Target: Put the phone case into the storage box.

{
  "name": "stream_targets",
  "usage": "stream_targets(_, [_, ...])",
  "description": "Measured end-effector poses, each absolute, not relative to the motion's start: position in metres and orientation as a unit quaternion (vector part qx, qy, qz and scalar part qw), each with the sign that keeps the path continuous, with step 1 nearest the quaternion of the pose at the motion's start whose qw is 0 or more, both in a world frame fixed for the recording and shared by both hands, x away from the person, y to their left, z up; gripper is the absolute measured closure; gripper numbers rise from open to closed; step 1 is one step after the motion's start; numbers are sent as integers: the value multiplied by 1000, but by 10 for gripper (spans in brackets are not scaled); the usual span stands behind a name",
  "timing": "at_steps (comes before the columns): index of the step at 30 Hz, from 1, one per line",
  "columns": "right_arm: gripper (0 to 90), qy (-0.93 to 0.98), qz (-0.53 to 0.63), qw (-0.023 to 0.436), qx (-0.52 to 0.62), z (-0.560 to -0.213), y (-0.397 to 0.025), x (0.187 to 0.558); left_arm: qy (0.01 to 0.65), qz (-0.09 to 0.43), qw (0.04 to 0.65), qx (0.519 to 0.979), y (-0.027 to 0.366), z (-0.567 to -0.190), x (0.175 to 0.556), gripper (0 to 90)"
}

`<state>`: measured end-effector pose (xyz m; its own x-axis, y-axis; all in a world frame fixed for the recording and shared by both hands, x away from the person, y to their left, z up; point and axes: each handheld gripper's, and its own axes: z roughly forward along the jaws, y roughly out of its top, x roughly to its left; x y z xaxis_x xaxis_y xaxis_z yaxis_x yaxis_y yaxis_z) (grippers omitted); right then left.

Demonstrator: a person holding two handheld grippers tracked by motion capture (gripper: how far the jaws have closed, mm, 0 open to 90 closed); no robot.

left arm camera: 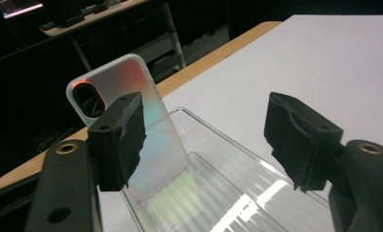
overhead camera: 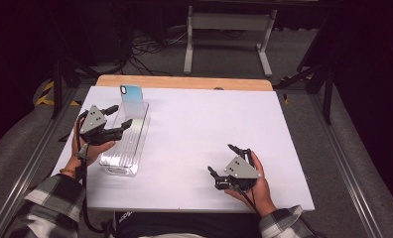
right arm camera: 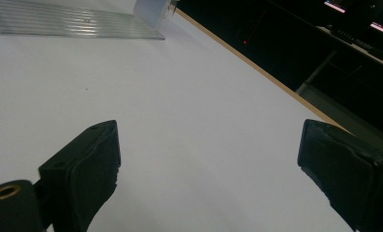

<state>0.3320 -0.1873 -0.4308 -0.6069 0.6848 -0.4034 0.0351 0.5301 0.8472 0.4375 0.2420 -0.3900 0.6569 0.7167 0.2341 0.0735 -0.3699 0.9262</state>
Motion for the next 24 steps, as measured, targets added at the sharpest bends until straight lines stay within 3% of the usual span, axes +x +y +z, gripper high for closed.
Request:
stream_targets(17, [86,786,431,382,226,-430,-188,331,269,314,510,754,241,-390,438,95])
stream_targets(24, [85,786,431,382,226,-430,-188,331,269,310,525,745,243,-388,436,56])
